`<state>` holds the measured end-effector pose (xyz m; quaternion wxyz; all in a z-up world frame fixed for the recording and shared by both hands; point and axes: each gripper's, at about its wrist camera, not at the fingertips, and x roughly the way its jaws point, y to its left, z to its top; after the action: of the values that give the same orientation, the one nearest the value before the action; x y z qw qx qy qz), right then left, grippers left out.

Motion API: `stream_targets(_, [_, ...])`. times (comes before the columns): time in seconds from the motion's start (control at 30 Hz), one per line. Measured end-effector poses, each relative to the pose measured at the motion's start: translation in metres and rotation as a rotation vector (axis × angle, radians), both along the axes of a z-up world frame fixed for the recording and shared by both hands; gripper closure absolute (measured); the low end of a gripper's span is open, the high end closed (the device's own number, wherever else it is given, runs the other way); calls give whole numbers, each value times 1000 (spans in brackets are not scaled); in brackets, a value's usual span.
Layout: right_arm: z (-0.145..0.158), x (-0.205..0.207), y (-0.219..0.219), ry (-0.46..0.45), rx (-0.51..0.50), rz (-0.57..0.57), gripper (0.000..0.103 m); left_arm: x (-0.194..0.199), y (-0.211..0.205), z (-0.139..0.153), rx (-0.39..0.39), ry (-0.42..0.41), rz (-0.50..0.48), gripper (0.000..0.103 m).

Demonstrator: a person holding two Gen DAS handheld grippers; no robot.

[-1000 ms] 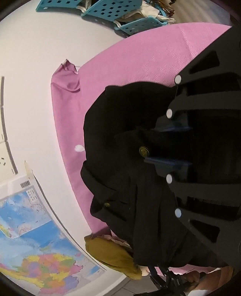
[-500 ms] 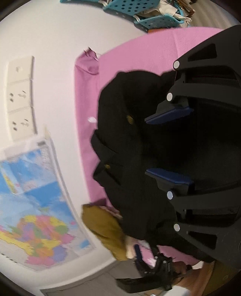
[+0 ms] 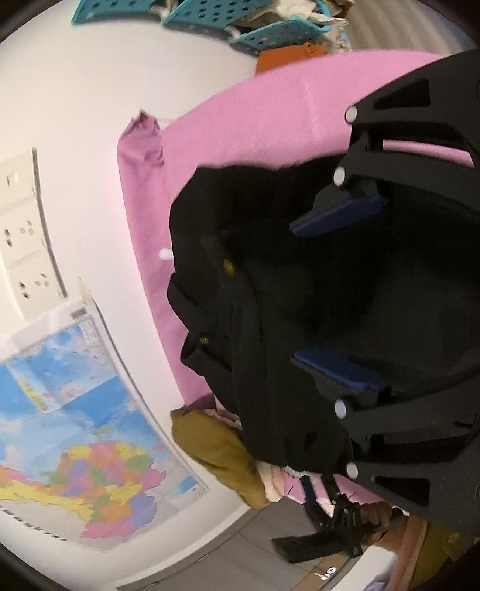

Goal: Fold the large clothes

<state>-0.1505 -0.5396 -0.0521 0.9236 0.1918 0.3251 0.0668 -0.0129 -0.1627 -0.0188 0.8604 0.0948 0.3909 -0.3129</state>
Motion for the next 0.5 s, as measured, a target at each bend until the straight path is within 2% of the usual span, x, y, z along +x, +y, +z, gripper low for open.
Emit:
stream_targets(0.13, [-4,-43,-17,8,19,-39,30,-24,21,-9,-36,87,-19,17])
stream_targets(0.27, [-26,-83,-36,39,105,-66,25,-47,39,-20,-68,180,-49,16])
stream_targets(0.37, [-45,-103,-37,81,146,-53,23,-61,43,-29,-59,233,-71,16])
stream_targets(0.5, [-61,-123,-35,88,240,-18,21,-75,44,-37,-85,311,-113,13])
